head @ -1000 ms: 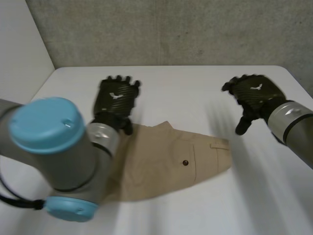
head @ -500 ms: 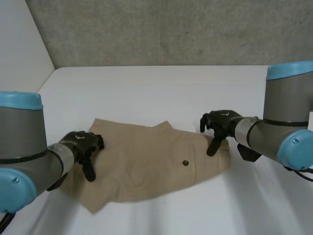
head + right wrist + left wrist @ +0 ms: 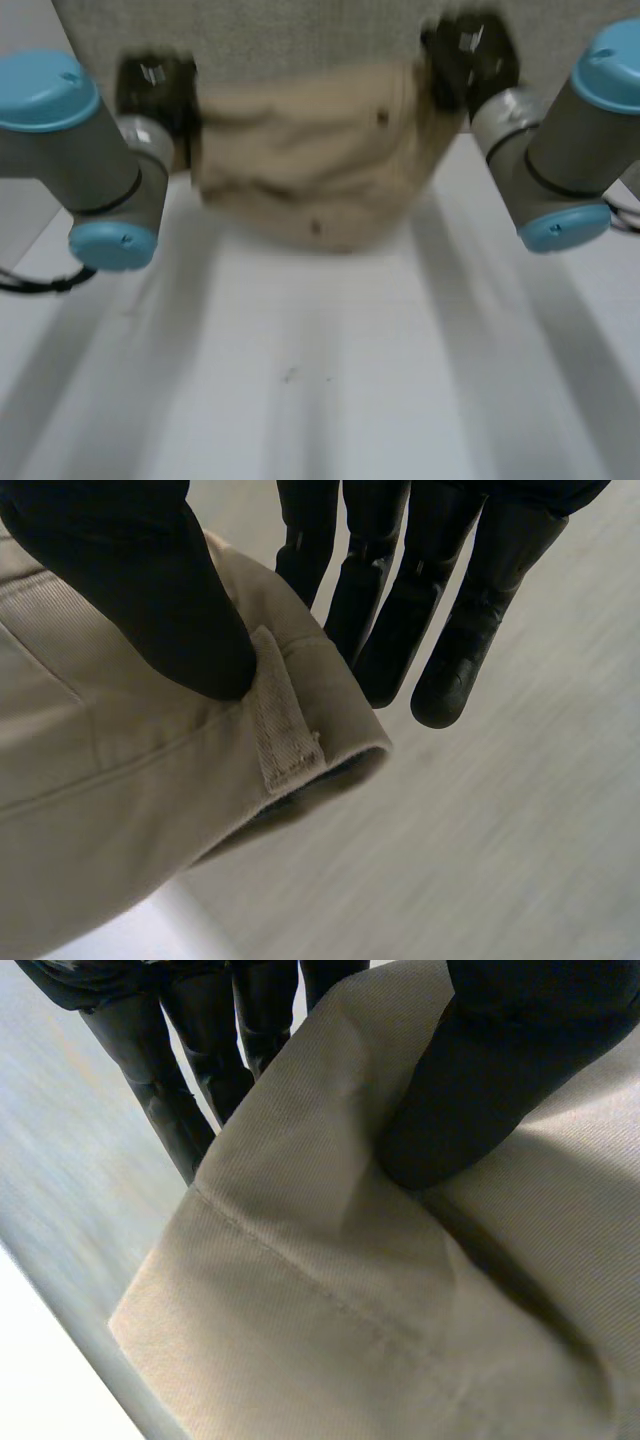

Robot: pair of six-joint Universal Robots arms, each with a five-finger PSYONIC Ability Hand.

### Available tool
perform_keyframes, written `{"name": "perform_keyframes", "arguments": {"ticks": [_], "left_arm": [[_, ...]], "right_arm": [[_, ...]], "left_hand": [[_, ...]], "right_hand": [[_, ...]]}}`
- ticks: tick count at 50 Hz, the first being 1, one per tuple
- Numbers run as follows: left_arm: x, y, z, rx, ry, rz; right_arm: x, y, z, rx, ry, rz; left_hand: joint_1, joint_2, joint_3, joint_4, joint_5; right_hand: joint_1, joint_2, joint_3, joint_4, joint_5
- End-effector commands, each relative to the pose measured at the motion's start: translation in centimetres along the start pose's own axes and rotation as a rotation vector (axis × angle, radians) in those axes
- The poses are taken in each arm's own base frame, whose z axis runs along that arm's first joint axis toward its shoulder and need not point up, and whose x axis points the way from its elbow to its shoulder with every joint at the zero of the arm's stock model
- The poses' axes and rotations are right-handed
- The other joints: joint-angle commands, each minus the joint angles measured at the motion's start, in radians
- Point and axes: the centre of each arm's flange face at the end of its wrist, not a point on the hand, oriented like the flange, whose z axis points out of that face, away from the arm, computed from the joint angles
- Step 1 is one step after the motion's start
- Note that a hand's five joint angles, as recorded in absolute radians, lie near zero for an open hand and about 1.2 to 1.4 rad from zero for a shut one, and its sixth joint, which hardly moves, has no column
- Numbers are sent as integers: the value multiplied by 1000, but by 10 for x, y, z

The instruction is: Fold the shorts.

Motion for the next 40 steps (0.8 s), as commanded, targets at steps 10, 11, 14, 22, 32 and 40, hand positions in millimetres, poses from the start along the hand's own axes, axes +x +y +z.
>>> {"name": "perform_keyframes", "arguments": {"ticks": [10,11,14,22,32,40], "left_arm": [[35,37,-82,117,-5,-46],[37,47,-86,86,5,-34],[52,91,-111,-70,79,46],[61,111,-173,-332,262,298],[20,60,-163,-319,174,230],[-1,35,-119,-205,162,13]], "right_arm": [[-27,11,-52,-44,-87,3],[-30,16,-56,-78,-104,-2],[-46,44,-73,-210,-178,-26],[-68,88,-111,-400,-301,-128],[-69,80,-141,-386,-364,-136],[-58,24,-151,-119,-323,-162]], "left_hand": [[298,204,213,208,259],[284,190,199,194,245],[-192,-286,-277,-282,-231],[-911,-1005,-996,-1001,-950],[-896,-990,-981,-986,-936],[-823,-917,-908,-913,-862]], "right_hand": [[434,231,221,209,275],[434,231,221,209,275],[434,231,221,209,275],[434,231,221,209,275],[434,231,221,209,275],[434,231,221,209,275]]}}
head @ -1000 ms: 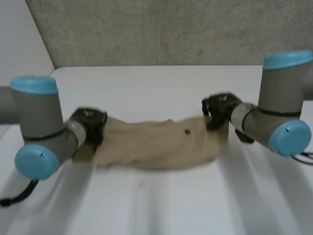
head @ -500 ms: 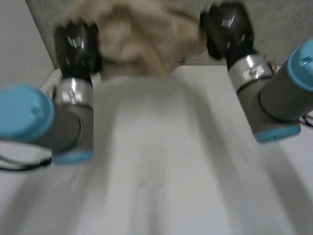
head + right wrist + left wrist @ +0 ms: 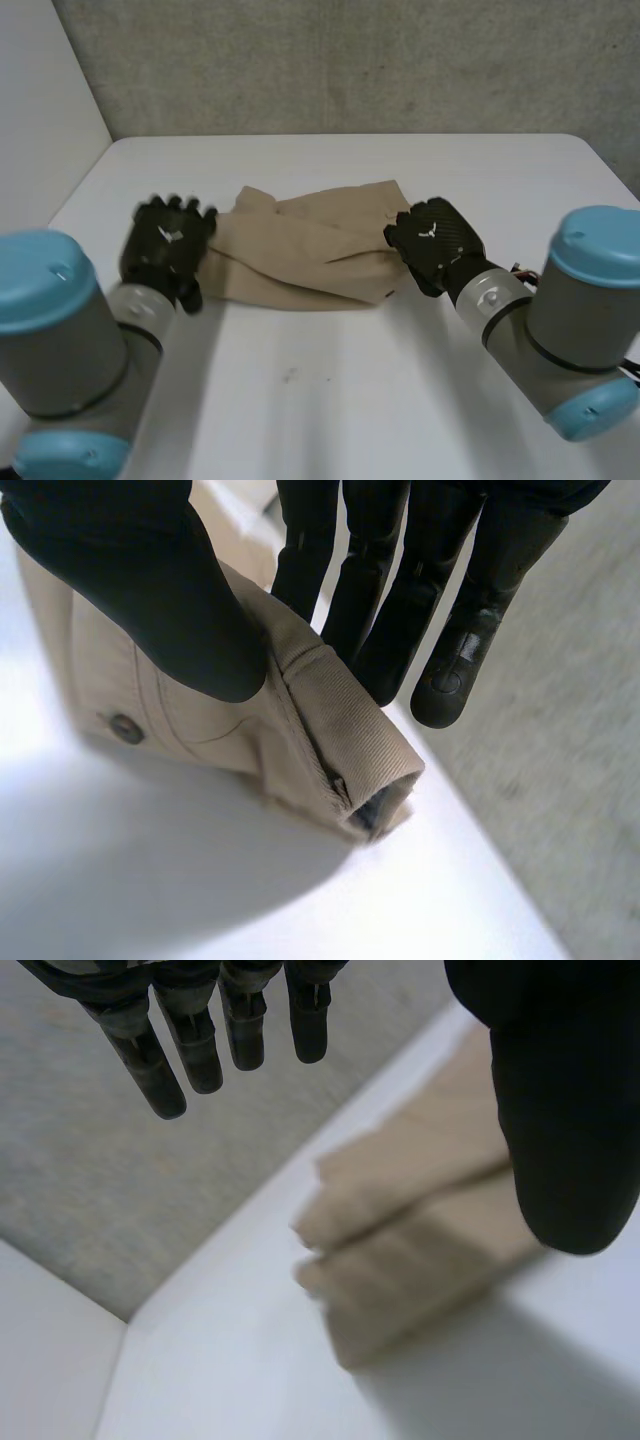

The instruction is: Fold the shorts.

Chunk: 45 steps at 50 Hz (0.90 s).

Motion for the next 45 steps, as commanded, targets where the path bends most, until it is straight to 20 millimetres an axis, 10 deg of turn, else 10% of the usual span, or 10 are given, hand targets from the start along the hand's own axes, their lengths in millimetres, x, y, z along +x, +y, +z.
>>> {"name": "perform_keyframes", "arguments": {"ticks": [1,18,45], "left_arm": [[-24,-27,31,128,60,-201],[-2,21,82,-71,215,-268],[11,27,131,-7,275,-265]], "right_arm": [[11,-39,-25,210,68,-51],[23,-62,-48,280,128,-70],[25,-64,-47,291,131,-79]], "left_hand": [[63,71,62,71,62],[178,185,177,185,176],[524,532,523,532,523]], "right_hand": [[426,231,203,207,243],[426,231,203,207,243],[426,231,203,207,243]]}}
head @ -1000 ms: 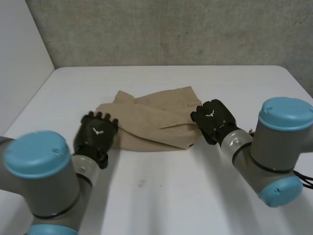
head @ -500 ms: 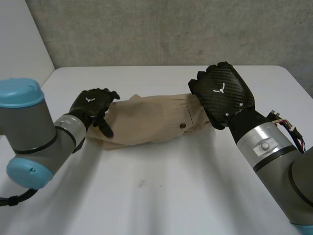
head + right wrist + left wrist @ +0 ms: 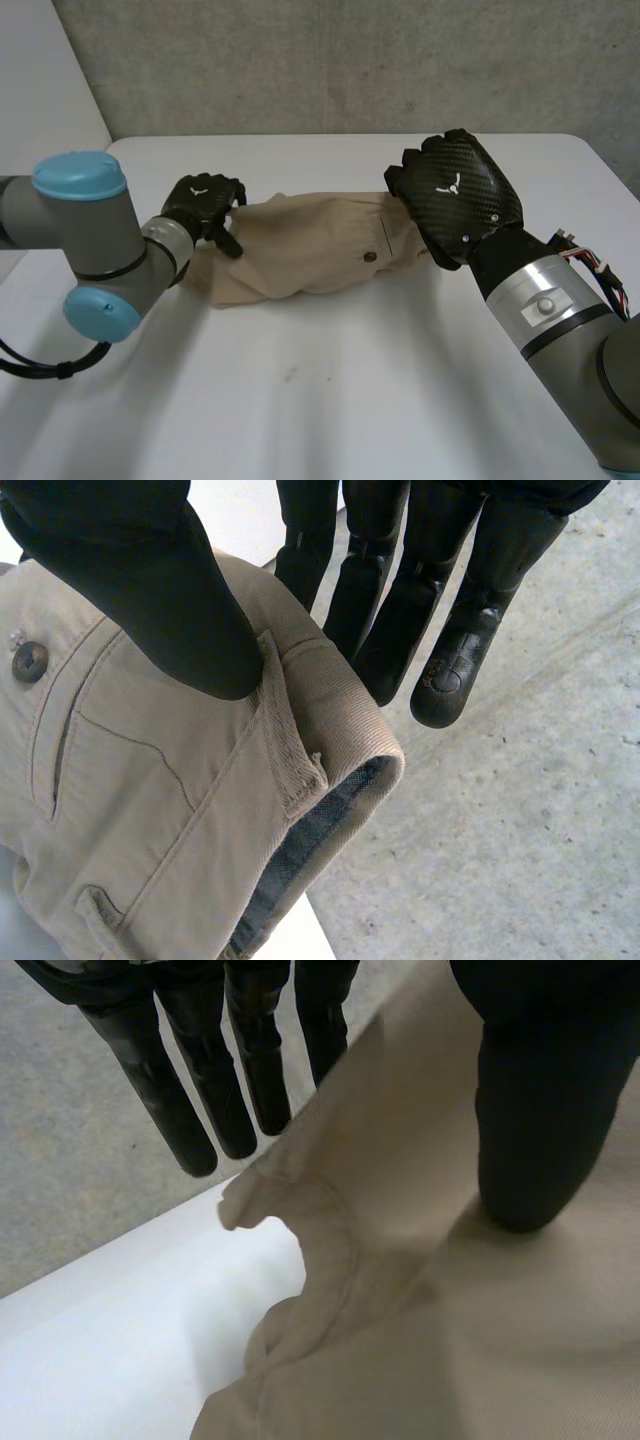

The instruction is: Fold the shorts.

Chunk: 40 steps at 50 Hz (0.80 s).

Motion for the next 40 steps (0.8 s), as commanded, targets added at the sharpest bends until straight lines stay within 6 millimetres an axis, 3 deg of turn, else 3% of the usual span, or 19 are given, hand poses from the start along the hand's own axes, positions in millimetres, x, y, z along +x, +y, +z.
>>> {"name": "perform_keyframes", "arguments": {"ticks": [1,9,17,34,36,40], "left_arm": [[4,7,11,4,53,1],[1,-9,16,56,53,8],[2,-37,9,130,103,21],[11,-4,31,81,140,16],[11,-2,33,79,140,16],[5,-1,39,86,119,16]], "right_arm": [[4,0,4,7,10,-7],[5,4,8,0,13,-67],[3,4,7,-5,8,-87],[5,3,8,1,14,-90],[6,3,8,5,17,-93],[6,3,10,2,18,-91]], "left_hand": [[162,175,174,171,178],[165,178,177,174,181],[162,175,174,171,178],[185,198,197,195,202],[232,245,244,241,249],[809,822,821,818,826]], "right_hand": [[426,231,203,204,243],[426,231,203,204,243],[426,231,203,204,243],[426,231,203,204,243],[426,231,203,204,243],[426,231,203,204,243]]}}
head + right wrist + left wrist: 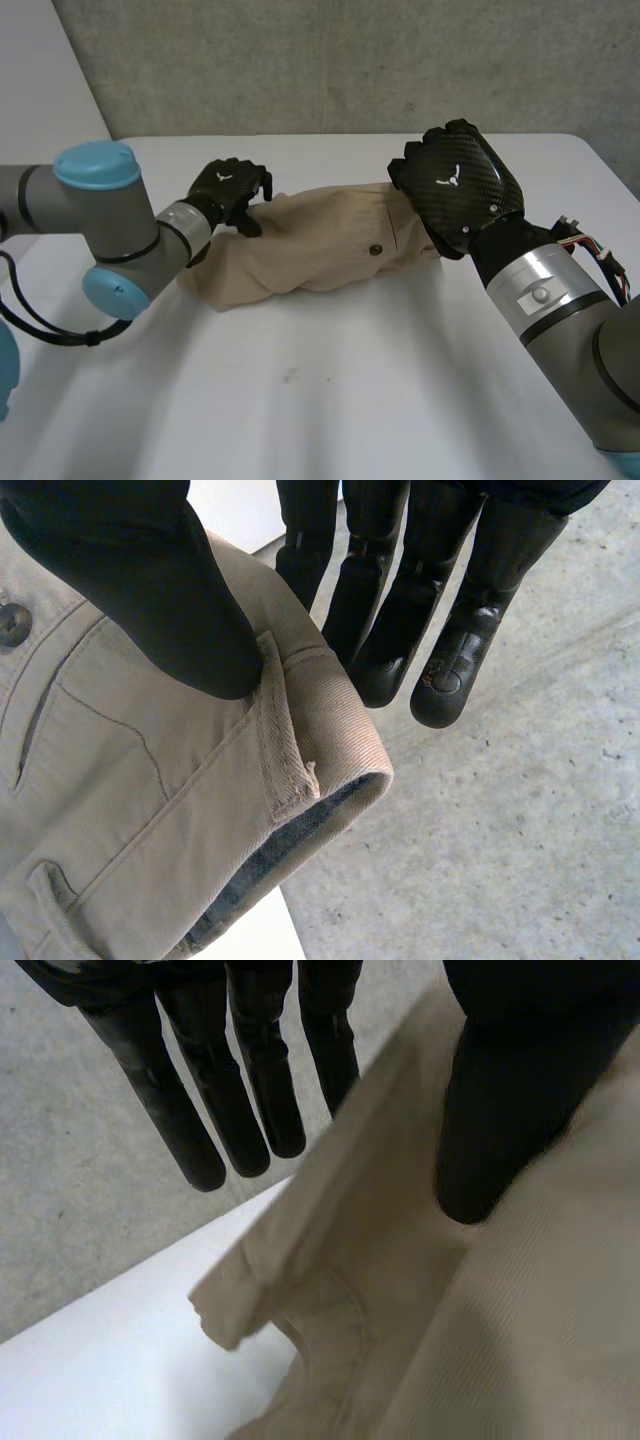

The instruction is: Fold the shorts.

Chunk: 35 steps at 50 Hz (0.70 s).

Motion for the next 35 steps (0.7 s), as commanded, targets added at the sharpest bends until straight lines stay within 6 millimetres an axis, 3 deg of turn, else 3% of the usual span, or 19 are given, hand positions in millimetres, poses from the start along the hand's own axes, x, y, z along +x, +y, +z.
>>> {"name": "perform_keyframes", "arguments": {"ticks": [1,5,8,9,15,16,19,20,23,24,28,31,35], "left_arm": [[-10,-1,8,16,-37,4],[-15,-12,5,23,-89,13],[-20,-44,-9,73,-129,29],[-22,-69,-25,106,-156,43],[-17,-149,-91,265,-208,100],[-14,-173,-114,327,-219,114],[-10,-208,-149,428,-238,135],[-7,-227,-171,491,-252,149],[-4,-254,-201,579,-271,168],[-1,-269,-220,631,-284,180],[3,-296,-252,726,-306,201],[2,-303,-260,747,-322,204],[-4,-306,-260,743,-354,205]], "right_arm": [[2,0,3,1,9,-2],[8,-2,6,-4,34,1],[13,-3,6,-28,62,8],[15,-5,7,-33,72,11],[39,-20,11,-54,172,29],[49,-31,10,-43,196,34],[66,-51,9,-16,234,39],[77,-64,8,1,249,46],[92,-83,7,22,268,70],[101,-93,7,35,281,93],[123,-118,6,64,311,139],[136,-134,1,73,321,159],[145,-141,-2,52,318,167]], "left_hand": [[612,627,628,627,634],[612,627,628,627,634],[612,627,628,627,634],[612,627,628,627,634],[612,627,628,627,634],[612,627,628,627,634],[612,627,628,627,634],[612,627,628,627,634],[612,627,628,627,634],[612,627,628,627,634],[612,627,628,627,634],[612,627,628,627,634],[612,627,628,627,634]], "right_hand": [[426,231,203,204,243],[426,231,203,204,243],[426,231,203,204,243],[426,231,203,204,243],[426,231,203,204,243],[426,231,203,204,243],[426,231,203,204,243],[426,231,203,204,243],[426,231,203,204,243],[426,231,203,204,243],[426,231,203,204,243],[426,231,203,204,243],[426,231,203,204,243]]}}
